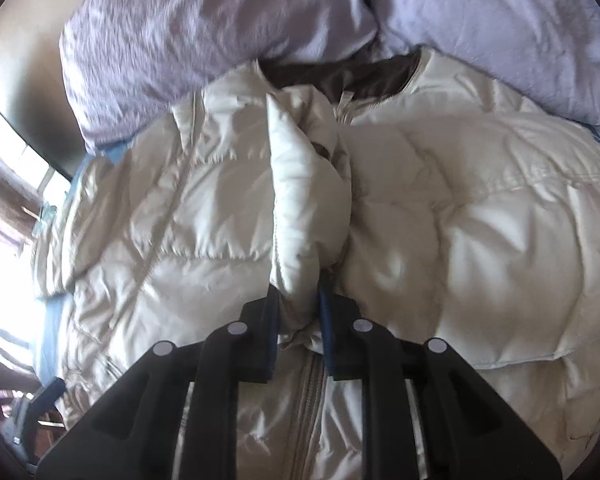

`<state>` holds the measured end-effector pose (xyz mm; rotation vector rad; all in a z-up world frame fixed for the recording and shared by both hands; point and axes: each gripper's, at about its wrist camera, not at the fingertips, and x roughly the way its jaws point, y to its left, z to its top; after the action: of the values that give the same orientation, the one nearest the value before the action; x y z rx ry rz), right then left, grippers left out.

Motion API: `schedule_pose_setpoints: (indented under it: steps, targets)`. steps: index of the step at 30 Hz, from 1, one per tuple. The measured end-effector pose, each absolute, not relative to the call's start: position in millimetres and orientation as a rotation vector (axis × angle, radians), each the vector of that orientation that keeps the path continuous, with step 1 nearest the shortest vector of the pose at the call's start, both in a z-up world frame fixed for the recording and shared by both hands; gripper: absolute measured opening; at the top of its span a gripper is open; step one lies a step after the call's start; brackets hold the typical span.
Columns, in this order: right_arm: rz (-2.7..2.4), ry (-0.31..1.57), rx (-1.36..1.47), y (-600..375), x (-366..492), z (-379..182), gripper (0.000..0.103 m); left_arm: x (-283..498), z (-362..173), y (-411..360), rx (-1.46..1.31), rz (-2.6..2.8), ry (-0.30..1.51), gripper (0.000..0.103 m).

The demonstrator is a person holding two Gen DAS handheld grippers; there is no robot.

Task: Fold large clothes
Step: 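Open the right gripper and press the folded sleeve flat on the chest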

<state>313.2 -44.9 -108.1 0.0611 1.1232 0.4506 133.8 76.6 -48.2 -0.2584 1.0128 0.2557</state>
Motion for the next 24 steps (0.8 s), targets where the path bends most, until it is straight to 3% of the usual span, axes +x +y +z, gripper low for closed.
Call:
schedule_pose_setpoints:
  steps: [4, 11, 17, 24]
  targets:
    - [0.491, 1.101, 0.095, -48.7, 306.1, -98.3, 0.046, 134.7, -47.6, 76.5, -0.252, 0.251, 1.012, 0.102]
    - [0.472, 0.997, 0.147, -71.4, 307.1, -66.0, 0.046, 139.7, -47.3, 72.4, -0.242, 0.235, 1.013, 0.102]
    - [0.32, 0.992, 0.121, -86.6, 327.5, -76.6, 0.047, 140.6, -47.1, 70.5, -0.229, 0.228, 1.009, 0.102]
    - [0.248, 1.011, 0.062, -71.7, 334.7, -100.8, 0.069, 141.3, -48.5, 75.9, -0.23, 0.242, 1.019, 0.102]
